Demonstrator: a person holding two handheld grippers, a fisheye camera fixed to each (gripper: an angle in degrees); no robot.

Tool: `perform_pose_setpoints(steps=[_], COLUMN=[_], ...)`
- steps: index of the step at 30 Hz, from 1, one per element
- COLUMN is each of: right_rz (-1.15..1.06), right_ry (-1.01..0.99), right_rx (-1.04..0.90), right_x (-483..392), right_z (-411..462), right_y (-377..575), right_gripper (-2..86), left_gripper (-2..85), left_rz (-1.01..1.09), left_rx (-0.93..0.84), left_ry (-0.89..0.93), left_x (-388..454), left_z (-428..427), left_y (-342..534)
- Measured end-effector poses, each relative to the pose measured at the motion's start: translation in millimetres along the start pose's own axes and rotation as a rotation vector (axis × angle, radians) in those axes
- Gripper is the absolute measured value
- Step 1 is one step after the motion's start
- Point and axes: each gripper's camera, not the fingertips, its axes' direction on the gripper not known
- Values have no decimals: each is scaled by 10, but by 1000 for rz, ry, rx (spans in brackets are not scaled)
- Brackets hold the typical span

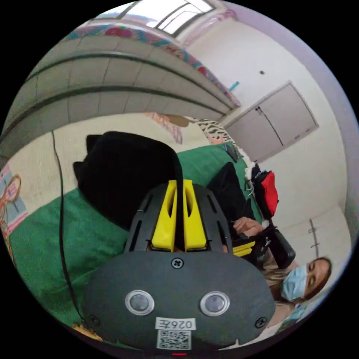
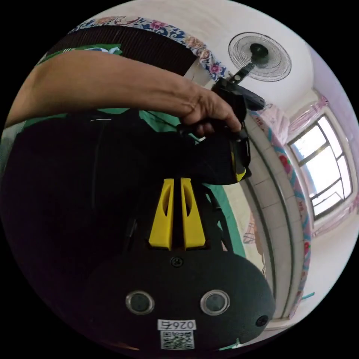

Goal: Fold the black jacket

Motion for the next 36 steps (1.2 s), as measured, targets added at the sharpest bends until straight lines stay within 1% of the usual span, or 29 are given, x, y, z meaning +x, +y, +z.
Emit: perform_pose_setpoints(steps=[1, 3, 5, 6, 7, 8, 9, 11, 12, 13, 15, 16, 18, 19, 21, 22, 23, 24, 26, 27, 28, 29, 30, 31, 32, 33, 34, 35, 36], right_rz=[54, 230, 570, 661, 805, 911, 955, 1114, 1162, 1231, 1218, 1181, 1145, 1080, 981, 916, 830, 770, 472, 398, 280, 211, 185, 137, 88, 80, 72, 73, 87], right_ry=[28, 17, -43, -70, -175, -329, -416, -704, -739, -795, -957, -976, -834, -743, -635, -545, -444, -395, -229, -206, -184, -211, -240, -318, -418, -459, -527, -550, -533], right_rx=[44, 145, 283, 330, 419, 457, 476, 627, 658, 715, 798, 846, 890, 897, 878, 839, 780, 740, 471, 383, 214, 82, 26, -76, -160, -192, -223, -228, -229], right_x=[45, 275, 756, 887, 1145, 1397, 1510, 1793, 1832, 1893, 1992, 2031, 2010, 1953, 1779, 1560, 1257, 1073, 204, -22, -450, -804, -959, -1227, -1452, -1543, -1694, -1811, -1855], right_z=[-174, -472, -759, -797, -805, -710, -641, -386, -335, -254, -185, -290, -676, -991, -1470, -1794, -2091, -2225, -2544, -2564, -2564, -2553, -2552, -2566, -2597, -2621, -2695, -2782, -2821], right_y=[137, 400, 856, 993, 1245, 1435, 1516, 1810, 1873, 1970, 2024, 2012, 1947, 1859, 1694, 1562, 1414, 1331, 985, 914, 816, 772, 760, 743, 732, 726, 720, 705, 694], right_gripper=[-1, 16, 27, 41, 67, 138, 173, 237, 251, 241, 145, 47, 8, 1, -4, -4, -3, 0, 18, 25, 52, 76, 87, 107, 125, 128, 134, 127, 123], left_gripper=[4, 2, 1, 1, 1, 1, 1, 1, 1, 2, 3, 4, 6, 9, 16, 23, 32, 49, 76, 78, 70, 62, 39, 9, 6, -1, -2, -3, 1], left_rz=[118, 263, 392, 472, 543, 579, 635, 691, 725, 750, 771, 775, 766, 763, 752, 742, 740, 743, 717, 687, 634, 591, 486, 370, 319, 237, 172, 152, 116], left_rx=[70, 147, 193, 197, 199, 201, 199, 170, 145, 132, 126, 148, 201, 225, 255, 267, 269, 260, 185, 109, 26, -11, -69, -110, -120, -110, -56, -19, 65], left_ry=[4, 4, 24, 47, 43, 33, 1, -79, -133, -185, -240, -244, -230, -207, -176, -140, -117, -80, -76, -90, -117, -129, -134, -138, -137, -111, -64, -31, 49], left_x=[199, 444, 656, 795, 951, 1036, 1204, 1445, 1590, 1717, 1868, 1943, 2008, 2026, 2027, 2018, 2014, 2009, 1978, 1921, 1823, 1754, 1593, 1434, 1367, 1261, 1187, 1164, 1124], left_z=[-131, -327, -475, -527, -551, -553, -540, -477, -430, -395, -361, -393, -515, -620, -776, -869, -908, -962, -964, -919, -856, -828, -790, -792, -811, -886, -994, -1053, -1167], left_y=[111, 292, 454, 538, 613, 649, 708, 756, 775, 791, 813, 838, 898, 956, 1089, 1224, 1307, 1505, 1838, 2084, 2344, 2473, 2737, 2977, 3089, 3307, 3502, 3589, 3746])
